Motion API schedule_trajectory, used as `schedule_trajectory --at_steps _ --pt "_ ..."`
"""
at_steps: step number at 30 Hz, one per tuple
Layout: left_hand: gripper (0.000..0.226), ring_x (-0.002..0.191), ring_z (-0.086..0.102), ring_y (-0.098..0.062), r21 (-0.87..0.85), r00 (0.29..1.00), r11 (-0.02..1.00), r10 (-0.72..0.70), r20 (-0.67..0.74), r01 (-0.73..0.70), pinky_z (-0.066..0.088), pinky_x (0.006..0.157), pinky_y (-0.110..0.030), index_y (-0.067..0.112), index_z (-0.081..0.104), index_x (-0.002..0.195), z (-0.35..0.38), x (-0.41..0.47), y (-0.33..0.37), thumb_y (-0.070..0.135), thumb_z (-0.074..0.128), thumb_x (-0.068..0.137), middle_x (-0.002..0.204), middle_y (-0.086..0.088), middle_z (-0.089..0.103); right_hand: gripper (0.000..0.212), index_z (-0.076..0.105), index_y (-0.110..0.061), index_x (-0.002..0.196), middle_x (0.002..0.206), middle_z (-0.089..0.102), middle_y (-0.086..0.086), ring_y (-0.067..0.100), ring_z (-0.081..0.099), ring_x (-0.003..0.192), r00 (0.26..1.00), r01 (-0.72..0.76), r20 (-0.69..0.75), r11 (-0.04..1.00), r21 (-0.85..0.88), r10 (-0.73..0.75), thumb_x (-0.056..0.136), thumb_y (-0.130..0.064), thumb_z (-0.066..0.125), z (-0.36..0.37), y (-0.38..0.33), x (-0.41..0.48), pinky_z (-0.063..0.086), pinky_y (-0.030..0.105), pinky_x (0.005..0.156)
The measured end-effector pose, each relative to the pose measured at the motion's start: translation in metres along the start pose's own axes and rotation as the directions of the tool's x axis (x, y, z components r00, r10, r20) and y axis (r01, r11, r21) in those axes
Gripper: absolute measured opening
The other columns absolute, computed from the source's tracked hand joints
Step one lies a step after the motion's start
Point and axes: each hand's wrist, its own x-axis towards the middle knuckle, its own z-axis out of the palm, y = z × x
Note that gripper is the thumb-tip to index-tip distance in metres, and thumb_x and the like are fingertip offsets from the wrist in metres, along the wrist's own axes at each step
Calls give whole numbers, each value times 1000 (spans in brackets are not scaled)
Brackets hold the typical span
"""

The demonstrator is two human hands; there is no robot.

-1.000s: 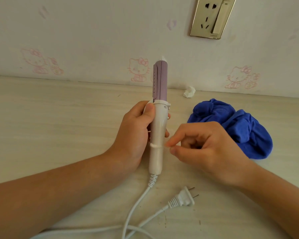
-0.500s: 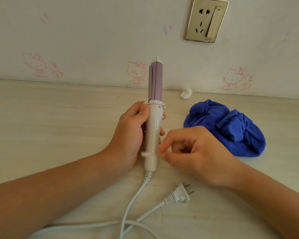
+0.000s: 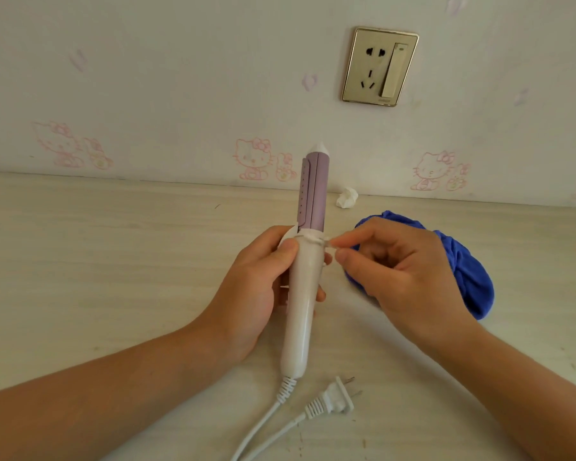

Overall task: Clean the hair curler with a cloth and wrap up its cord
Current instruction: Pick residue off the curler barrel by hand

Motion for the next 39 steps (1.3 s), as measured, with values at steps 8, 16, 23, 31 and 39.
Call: schedule_trajectory --at_steps 8,16,23,31,39 --pt "33 64 71 -33 -52 1000 999 -4 27 6 58 56 -37 19 72 111 1 0 3 34 46 98 100 -18 77 15 76 -15 88 48 44 13 11 36 44 1000 6 -6 1000 -1 -6 92 -1 70 0 -1 -1 39 11 51" --pt "34 63 73 -35 -78 1000 997 -22 12 23 59 55 -37 20 74 111 -1 1 3 37 48 97 92 -15 75 15 78 -14 88 48 49 -5 5 40 45 1000 5 14 1000 -8 -4 90 0 72 -2 -3 -1 36 14 49" --pt "33 63 72 -35 -63 1000 998 -21 3 22 59 56 -37 19 71 120 -1 1 2 34 47 102 95 -18 76 15 77 -18 84 46 47 -9 3 38 42 1000 -7 -4 999 -49 7 89 -5 72 -3 -4 0 35 11 49" --pt "31 58 68 -31 12 1000 1000 7 -8 -7 56 51 -35 22 70 120 0 -2 3 28 41 111 96 -19 75 22 76 -19 82 44 47 -6 3 39 40 998 -64 -15 992 -107 62 91 0 70 -6 -7 1 35 7 47" --pt "35 58 58 -23 79 1000 997 0 5 -1 50 51 -29 15 66 114 0 -3 3 44 57 94 84 -11 70 17 76 -14 85 45 47 4 8 40 41 996 -84 -2 996 -29 84 92 1 70 -3 -7 -2 36 13 45"
